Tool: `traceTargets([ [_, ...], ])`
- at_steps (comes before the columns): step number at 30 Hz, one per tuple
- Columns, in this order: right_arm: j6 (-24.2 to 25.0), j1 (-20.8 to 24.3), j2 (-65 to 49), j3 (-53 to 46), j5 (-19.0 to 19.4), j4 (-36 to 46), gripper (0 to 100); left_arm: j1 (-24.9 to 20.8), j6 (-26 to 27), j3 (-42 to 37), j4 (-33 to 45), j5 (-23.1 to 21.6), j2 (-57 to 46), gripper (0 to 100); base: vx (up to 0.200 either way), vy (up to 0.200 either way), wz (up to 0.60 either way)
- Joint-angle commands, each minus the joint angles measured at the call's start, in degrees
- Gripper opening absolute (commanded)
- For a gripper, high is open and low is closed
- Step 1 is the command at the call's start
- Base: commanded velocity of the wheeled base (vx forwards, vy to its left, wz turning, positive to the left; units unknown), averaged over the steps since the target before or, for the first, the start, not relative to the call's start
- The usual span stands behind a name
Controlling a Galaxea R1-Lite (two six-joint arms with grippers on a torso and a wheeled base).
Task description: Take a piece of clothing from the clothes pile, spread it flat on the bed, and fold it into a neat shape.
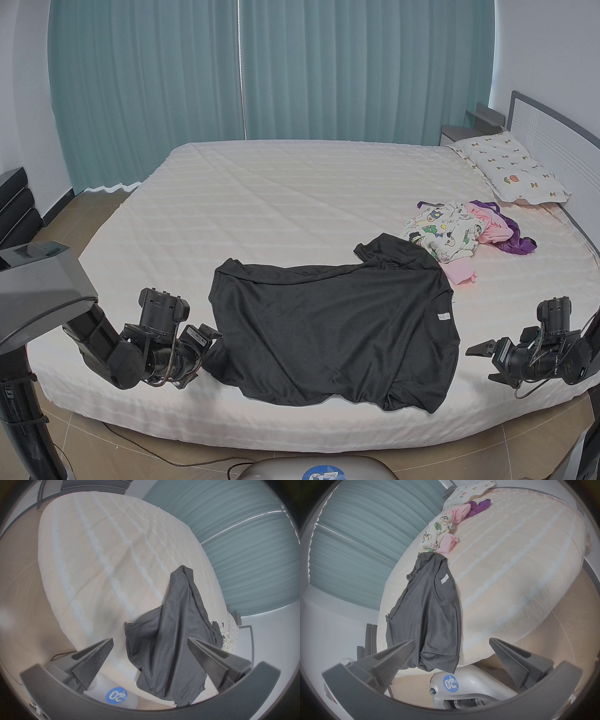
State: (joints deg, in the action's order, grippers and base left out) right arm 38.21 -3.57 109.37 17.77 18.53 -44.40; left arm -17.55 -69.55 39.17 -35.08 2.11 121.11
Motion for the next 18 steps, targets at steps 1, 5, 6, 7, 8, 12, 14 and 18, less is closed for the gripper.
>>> traceTargets([
  [1, 1.35, 0.67, 1.46, -0.11, -0.07, -1.22, 100, -0.02, 0.03, 1.35, 0.02, 0.62, 3.08, 100, 0.0, 0.0, 0.0],
  [5, 2.14, 0.76, 2.34, -0.64, -0.34, -3.77, 100, -0.02, 0.11, 3.28, 0.1, 1.76, 4.48, 100, 0.0, 0.0, 0.0],
  [6, 2.14, 0.85, 2.42, -0.9, -0.69, -4.29, 100, -0.02, 0.2, 3.37, 0.1, 2.02, 4.66, 100, 0.0, 0.0, 0.0],
  [7, 2.14, 0.94, 2.51, -0.9, -0.78, -4.56, 100, -0.11, 0.2, 3.37, 0.1, 2.11, 4.75, 100, 0.0, 0.0, 0.0],
  [8, 2.14, 1.29, 2.77, -0.99, -1.3, -5.17, 100, -0.55, 0.73, 3.55, 0.1, 2.29, 5.27, 100, 0.0, 0.0, 0.0],
  [12, 2.22, 1.55, 3.21, -0.99, -2.62, -5.96, 100, -0.81, 2.75, 3.72, 0.02, 3.87, 6.33, 100, 0.0, 0.0, 0.0],
  [14, 2.31, 1.55, 3.21, -0.99, -2.62, -5.96, 100, -1.34, 3.37, 4.25, 0.1, 5.01, 7.21, 100, 0.0, 0.0, 0.0],
  [18, 2.84, 1.55, 3.21, -1.07, -2.62, -5.96, 100, -1.78, 3.45, 3.72, 0.28, 5.98, 7.38, 0, 0.0, 0.0, 0.0],
])
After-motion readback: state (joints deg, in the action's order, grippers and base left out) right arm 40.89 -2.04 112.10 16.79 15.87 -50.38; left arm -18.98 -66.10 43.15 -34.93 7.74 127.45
